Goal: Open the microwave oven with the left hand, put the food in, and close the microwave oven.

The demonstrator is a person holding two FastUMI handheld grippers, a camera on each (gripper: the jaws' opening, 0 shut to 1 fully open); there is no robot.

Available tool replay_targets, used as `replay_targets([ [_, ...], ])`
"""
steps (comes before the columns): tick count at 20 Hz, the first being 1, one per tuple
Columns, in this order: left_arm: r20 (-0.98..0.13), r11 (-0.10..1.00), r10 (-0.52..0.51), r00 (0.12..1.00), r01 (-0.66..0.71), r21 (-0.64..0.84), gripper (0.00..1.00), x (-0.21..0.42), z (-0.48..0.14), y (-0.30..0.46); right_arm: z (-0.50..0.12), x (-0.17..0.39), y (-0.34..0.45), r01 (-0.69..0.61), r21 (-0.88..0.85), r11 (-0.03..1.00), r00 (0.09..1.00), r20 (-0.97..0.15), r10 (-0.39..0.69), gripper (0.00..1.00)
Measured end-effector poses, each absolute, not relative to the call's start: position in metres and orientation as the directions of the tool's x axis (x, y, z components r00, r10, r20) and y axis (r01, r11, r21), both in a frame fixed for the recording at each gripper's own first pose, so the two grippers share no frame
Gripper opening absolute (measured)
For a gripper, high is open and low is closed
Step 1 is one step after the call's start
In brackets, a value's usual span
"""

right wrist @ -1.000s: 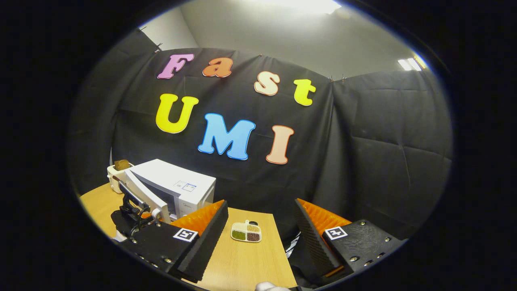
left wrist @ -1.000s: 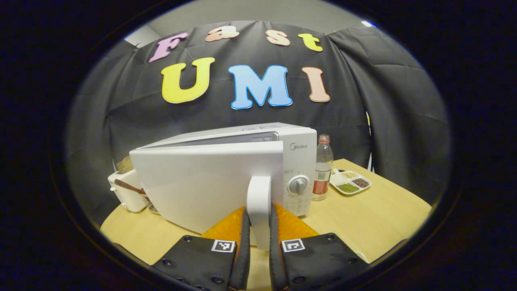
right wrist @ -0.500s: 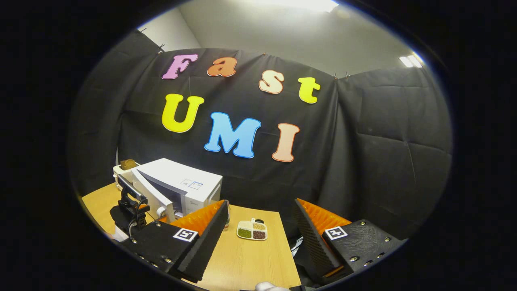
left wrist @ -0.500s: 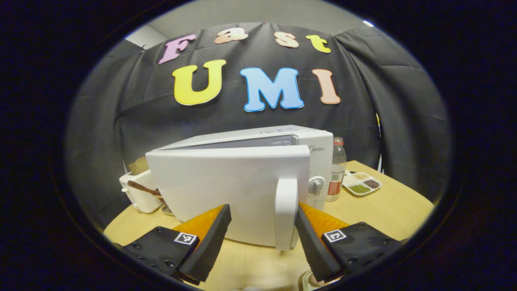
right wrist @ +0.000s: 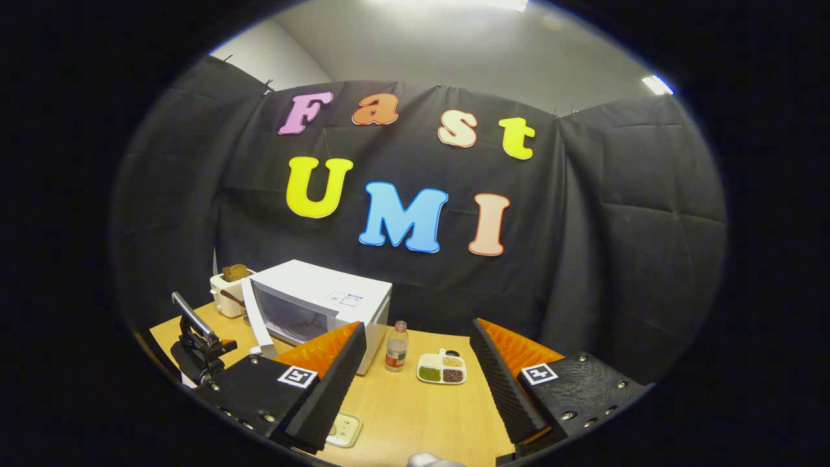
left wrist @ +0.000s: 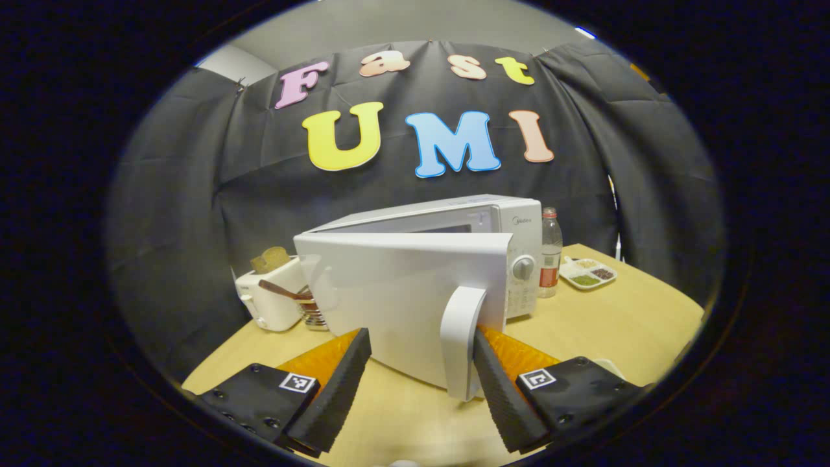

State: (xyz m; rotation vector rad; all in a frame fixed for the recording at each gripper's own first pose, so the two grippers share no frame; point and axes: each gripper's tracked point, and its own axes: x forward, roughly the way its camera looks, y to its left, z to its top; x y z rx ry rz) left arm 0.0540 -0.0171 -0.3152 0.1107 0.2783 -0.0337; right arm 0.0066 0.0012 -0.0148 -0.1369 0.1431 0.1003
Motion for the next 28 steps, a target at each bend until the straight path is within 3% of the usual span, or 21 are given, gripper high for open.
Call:
replay_targets([
  [2,-0.279,0.992,0.02,0.96,0.015,0.124,1.0,0.035,-0.315,0.008,-0.015,0.006,0.021,-0.148,-0.11,0.983,0.98,-0.152,0.131,0.98],
  [3,-0.284,0.99,0.038,0.958,0.002,0.138,0.95,0.028,-0.316,0.02,-0.015,0.006,0.031,-0.169,-0.103,0.98,0.977,-0.15,0.153,0.98],
  [4,-0.288,0.989,0.057,0.956,-0.014,0.149,1.0,0.02,-0.318,0.033,-0.014,0.007,0.04,-0.187,-0.101,0.977,0.974,-0.149,0.171,0.98],
  [13,-0.299,0.982,0.147,0.943,-0.103,0.157,1.0,-0.026,-0.322,0.122,-0.03,-0.007,0.122,-0.301,-0.067,0.951,0.942,-0.179,0.286,0.99],
  [20,-0.295,0.968,0.213,0.931,-0.16,0.193,1.0,-0.047,-0.329,0.189,-0.045,-0.019,0.157,-0.337,-0.061,0.939,0.925,-0.206,0.319,0.98],
  [27,-0.255,0.965,0.226,0.94,-0.18,0.191,0.94,-0.057,-0.303,0.199,-0.067,-0.026,0.163,-0.389,-0.125,0.913,0.904,-0.241,0.353,0.98],
  [28,-0.247,0.961,0.243,0.938,-0.199,0.191,1.0,-0.062,-0.296,0.202,-0.084,-0.026,0.158,-0.401,-0.141,0.905,0.896,-0.268,0.355,0.98],
])
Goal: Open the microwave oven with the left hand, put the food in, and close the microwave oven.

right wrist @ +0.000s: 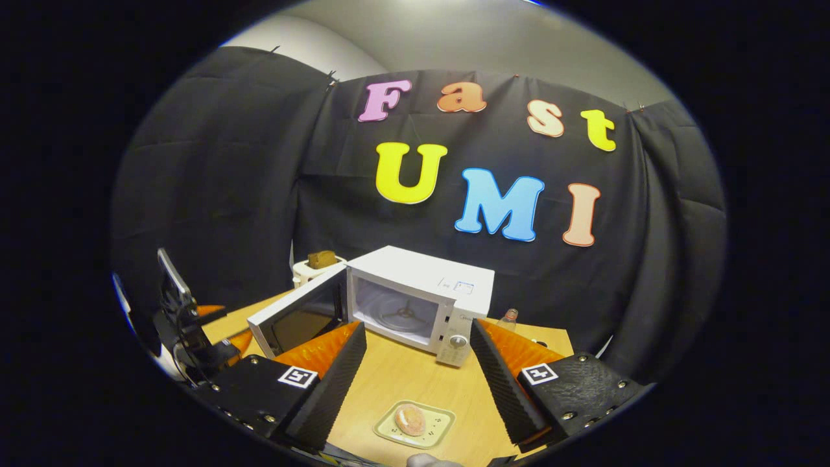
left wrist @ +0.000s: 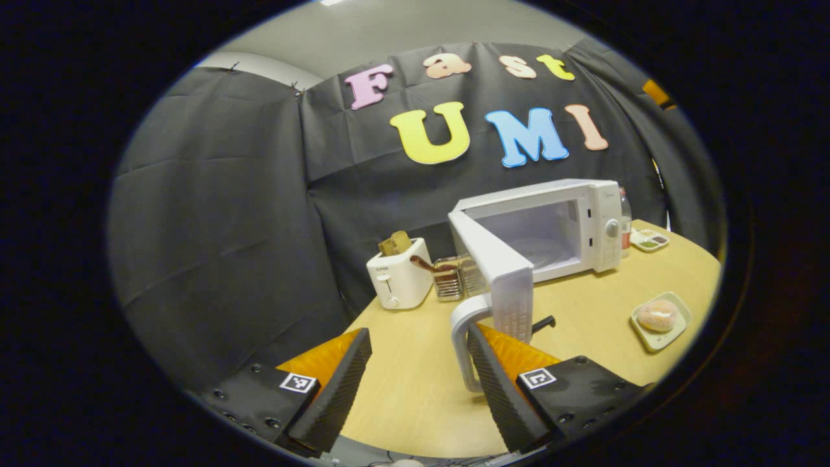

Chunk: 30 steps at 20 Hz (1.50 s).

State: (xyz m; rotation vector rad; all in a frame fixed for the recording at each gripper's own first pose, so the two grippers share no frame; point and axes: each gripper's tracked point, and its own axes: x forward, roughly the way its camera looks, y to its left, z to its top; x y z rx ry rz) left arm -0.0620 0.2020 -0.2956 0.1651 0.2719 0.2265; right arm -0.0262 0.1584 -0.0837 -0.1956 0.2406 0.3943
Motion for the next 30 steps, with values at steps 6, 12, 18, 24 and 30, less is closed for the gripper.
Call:
replay_targets([
  [6,-0.146,0.95,0.29,0.946,-0.267,0.16,0.97,-0.084,-0.205,0.2,-0.224,-0.035,0.116,-0.451,-0.148,0.88,0.799,-0.506,0.325,0.96],
  [12,-0.101,0.968,0.248,0.964,-0.241,0.075,1.0,-0.076,-0.124,0.13,-0.332,-0.036,0.104,-0.545,-0.12,0.83,0.683,-0.638,0.356,0.96],
  [18,-0.087,0.97,0.227,0.97,-0.217,0.11,0.99,-0.055,-0.087,0.096,-0.386,-0.024,0.132,-0.594,-0.106,0.798,0.634,-0.672,0.382,0.96],
  [24,-0.097,0.985,0.145,0.985,-0.135,0.105,0.97,-0.025,-0.083,0.078,-0.409,0.01,0.141,-0.573,-0.113,0.812,0.623,-0.703,0.342,0.96],
  [30,-0.107,0.988,0.107,0.989,-0.094,0.12,1.0,-0.009,-0.088,0.078,-0.428,0.017,0.146,-0.566,-0.07,0.821,0.582,-0.739,0.338,0.9],
])
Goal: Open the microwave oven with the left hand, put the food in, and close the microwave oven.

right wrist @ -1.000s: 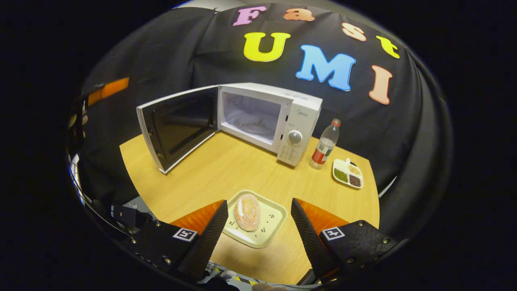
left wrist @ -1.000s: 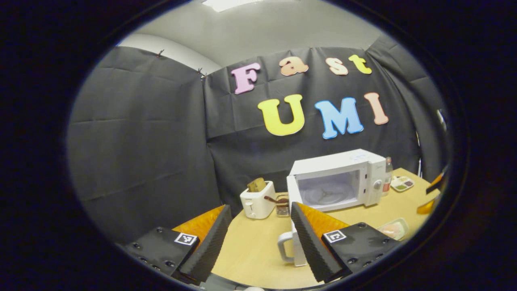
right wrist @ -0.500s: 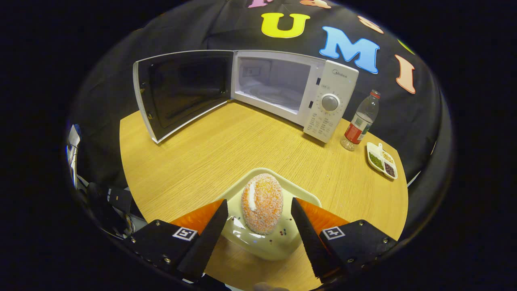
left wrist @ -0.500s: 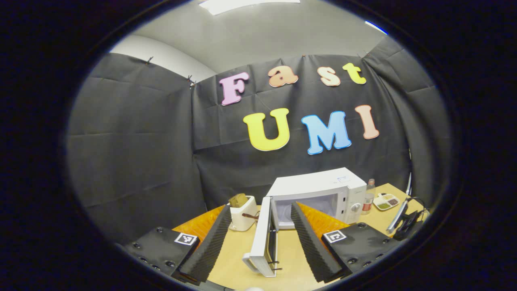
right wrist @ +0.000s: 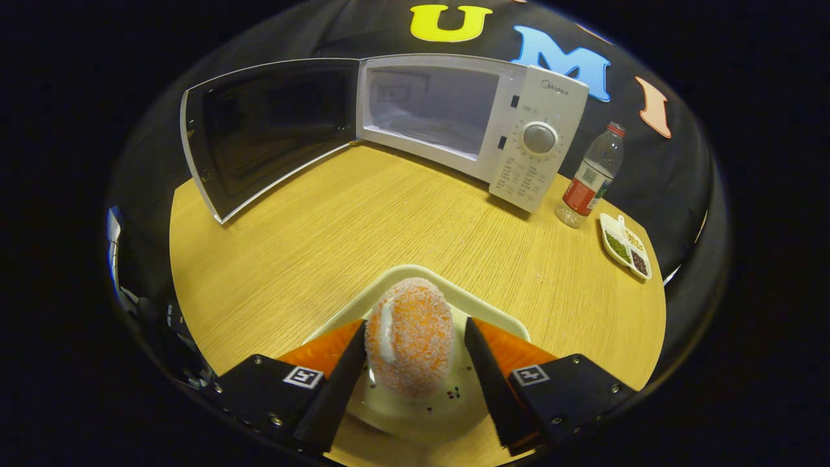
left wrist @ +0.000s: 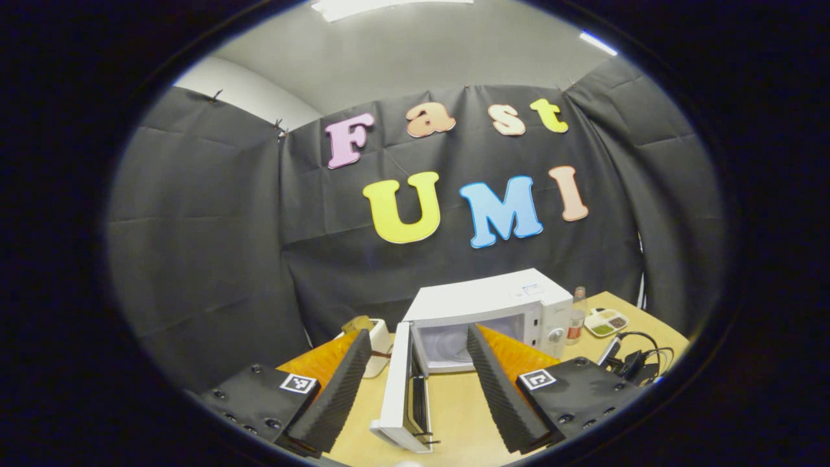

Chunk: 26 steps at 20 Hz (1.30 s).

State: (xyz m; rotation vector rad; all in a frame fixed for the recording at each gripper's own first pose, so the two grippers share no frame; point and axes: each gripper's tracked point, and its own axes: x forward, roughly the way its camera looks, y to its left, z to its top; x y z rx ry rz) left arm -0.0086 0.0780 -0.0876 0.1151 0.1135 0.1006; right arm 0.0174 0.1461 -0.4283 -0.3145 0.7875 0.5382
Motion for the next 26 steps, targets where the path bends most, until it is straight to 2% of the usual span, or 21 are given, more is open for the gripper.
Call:
replay_targets([
  [1,-0.109,0.989,0.103,0.989,-0.09,0.116,1.0,-0.007,-0.089,0.081,-0.425,0.012,0.148,-0.567,-0.059,0.822,0.575,-0.742,0.344,0.78],
  [2,-0.111,0.99,0.101,0.989,-0.089,0.112,0.98,-0.005,-0.09,0.081,-0.424,0.01,0.147,-0.572,-0.056,0.819,0.564,-0.751,0.342,0.78],
  [3,-0.112,0.99,0.098,0.989,-0.085,0.112,1.0,-0.004,-0.09,0.083,-0.427,0.011,0.148,-0.577,-0.051,0.815,0.549,-0.763,0.34,0.78],
  [4,-0.114,0.989,0.098,0.989,-0.085,0.117,1.0,-0.004,-0.091,0.086,-0.424,0.011,0.147,-0.584,-0.049,0.81,0.532,-0.777,0.336,0.7],
  [5,-0.116,0.989,0.097,0.989,-0.083,0.121,1.0,-0.002,-0.092,0.088,-0.42,0.013,0.146,-0.574,-0.042,0.818,0.53,-0.78,0.332,0.7],
  [6,-0.118,0.989,0.095,0.988,-0.08,0.121,1.0,-0.002,-0.093,0.09,-0.413,0.012,0.149,-0.573,-0.01,0.819,0.516,-0.782,0.351,0.61],
  [7,-0.116,0.99,0.094,0.989,-0.08,0.12,1.0,-0.002,-0.093,0.092,-0.405,0.015,0.152,-0.564,0.01,0.826,0.519,-0.774,0.363,0.61],
  [8,-0.118,0.99,0.092,0.989,-0.078,0.118,0.94,-0.002,-0.094,0.096,-0.395,0.017,0.155,-0.564,0.028,0.825,0.516,-0.768,0.379,0.61],
  [9,-0.119,0.99,0.093,0.988,-0.079,0.118,1.0,-0.001,-0.094,0.098,-0.385,0.02,0.161,-0.559,0.047,0.828,0.52,-0.758,0.394,0.6],
  [10,-0.124,0.99,0.091,0.988,-0.077,0.115,0.98,0.0,-0.096,0.101,-0.373,0.026,0.17,-0.551,0.069,0.832,0.53,-0.741,0.413,0.61],
  [11,-0.127,0.991,0.09,0.988,-0.076,0.112,1.0,-0.001,-0.098,0.104,-0.361,0.03,0.182,-0.549,0.101,0.83,0.531,-0.724,0.439,0.61],
  [13,-0.137,0.991,0.087,0.987,-0.071,0.117,0.97,-0.001,-0.104,0.111,-0.333,0.043,0.216,-0.515,0.219,0.828,0.539,-0.669,0.512,0.61],
  [14,-0.137,0.99,0.083,0.987,-0.066,0.123,1.0,-0.001,-0.106,0.115,-0.317,0.052,0.236,-0.48,0.302,0.824,0.543,-0.635,0.549,0.6],
  [16,-0.139,0.988,0.077,0.987,-0.057,0.144,0.98,0.003,-0.109,0.124,-0.288,0.079,0.271,-0.405,0.431,0.806,0.582,-0.559,0.591,0.6],
  [18,-0.141,0.987,0.068,0.988,-0.045,0.156,1.0,0.007,-0.111,0.131,-0.272,0.116,0.296,-0.36,0.464,0.809,0.646,-0.502,0.575,0.6],
  [19,-0.14,0.986,0.061,0.988,-0.039,0.16,0.94,0.008,-0.112,0.134,-0.269,0.132,0.308,-0.338,0.478,0.811,0.668,-0.485,0.564,0.6],
  [20,-0.138,0.986,0.057,0.989,-0.033,0.165,0.94,0.011,-0.113,0.138,-0.265,0.149,0.319,-0.308,0.502,0.808,0.691,-0.465,0.553,0.6],
  [22,-0.135,0.983,0.049,0.99,-0.024,0.181,1.0,0.016,-0.115,0.144,-0.259,0.18,0.335,-0.238,0.551,0.799,0.742,-0.427,0.516,0.6],
  [26,-0.13,0.976,0.032,0.991,-0.003,0.216,0.94,0.025,-0.122,0.152,-0.271,0.241,0.352,-0.1,0.601,0.793,0.829,-0.39,0.4,0.6],
])
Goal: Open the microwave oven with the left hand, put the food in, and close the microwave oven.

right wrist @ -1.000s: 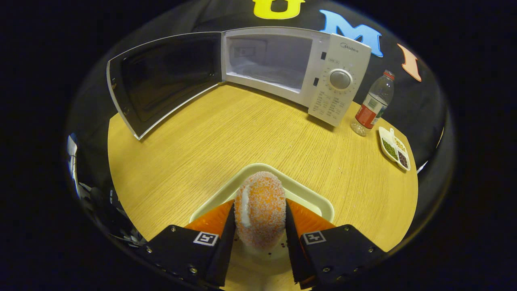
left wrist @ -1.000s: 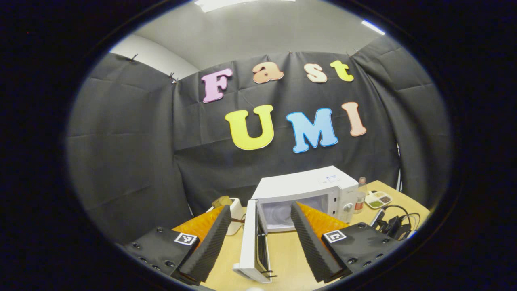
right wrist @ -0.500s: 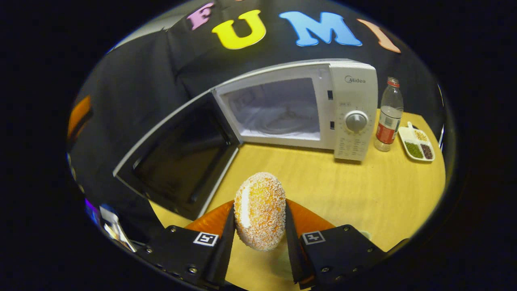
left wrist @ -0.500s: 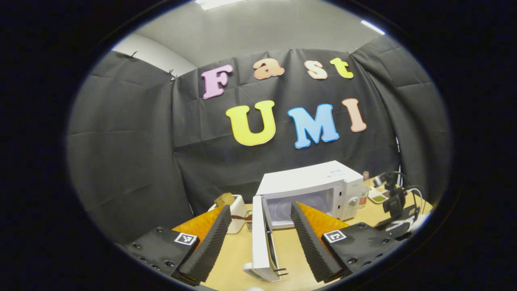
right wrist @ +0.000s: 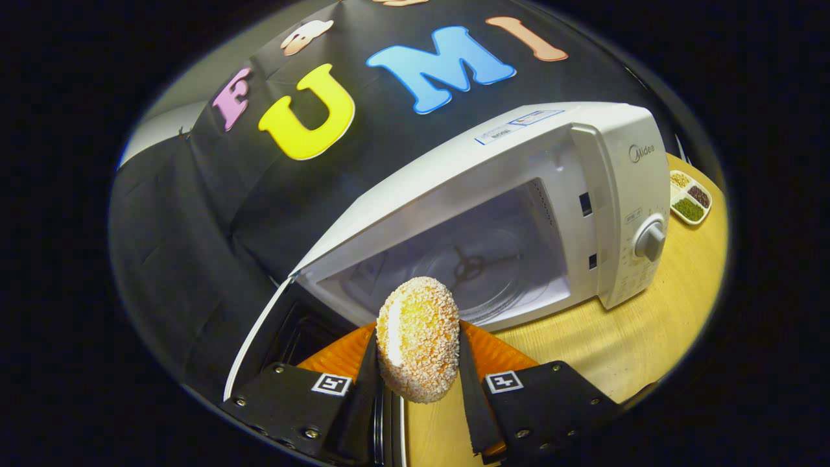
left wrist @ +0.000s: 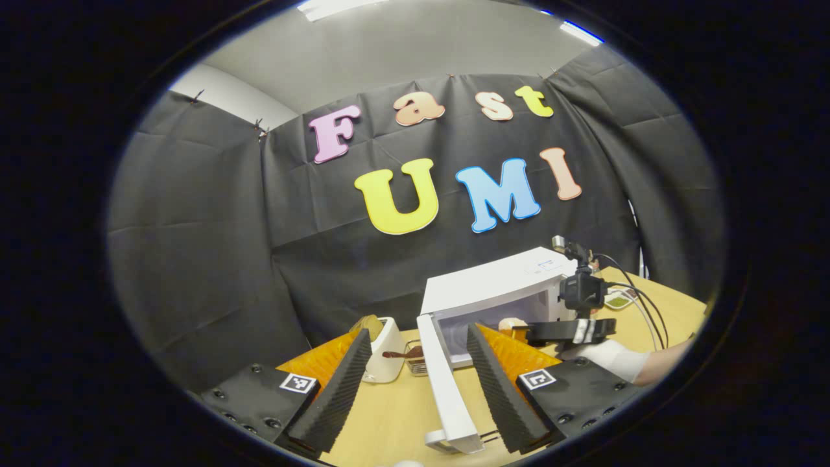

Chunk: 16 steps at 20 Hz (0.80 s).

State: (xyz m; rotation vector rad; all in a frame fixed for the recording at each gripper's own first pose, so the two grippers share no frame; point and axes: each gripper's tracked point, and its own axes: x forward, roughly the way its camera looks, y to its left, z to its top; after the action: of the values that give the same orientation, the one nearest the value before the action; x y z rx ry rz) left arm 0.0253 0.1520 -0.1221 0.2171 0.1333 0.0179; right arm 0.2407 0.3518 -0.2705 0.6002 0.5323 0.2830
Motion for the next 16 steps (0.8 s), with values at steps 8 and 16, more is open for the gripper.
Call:
replay_targets([
  [8,-0.135,0.974,0.004,0.991,0.027,0.226,1.0,0.034,-0.154,0.158,-0.322,0.315,0.347,0.12,0.517,0.847,0.922,-0.374,0.098,0.6],
  [16,-0.157,0.979,0.005,0.988,0.027,0.2,1.0,0.036,-0.172,0.178,-0.352,0.326,0.354,0.201,0.512,0.835,0.924,-0.381,0.012,0.83],
])
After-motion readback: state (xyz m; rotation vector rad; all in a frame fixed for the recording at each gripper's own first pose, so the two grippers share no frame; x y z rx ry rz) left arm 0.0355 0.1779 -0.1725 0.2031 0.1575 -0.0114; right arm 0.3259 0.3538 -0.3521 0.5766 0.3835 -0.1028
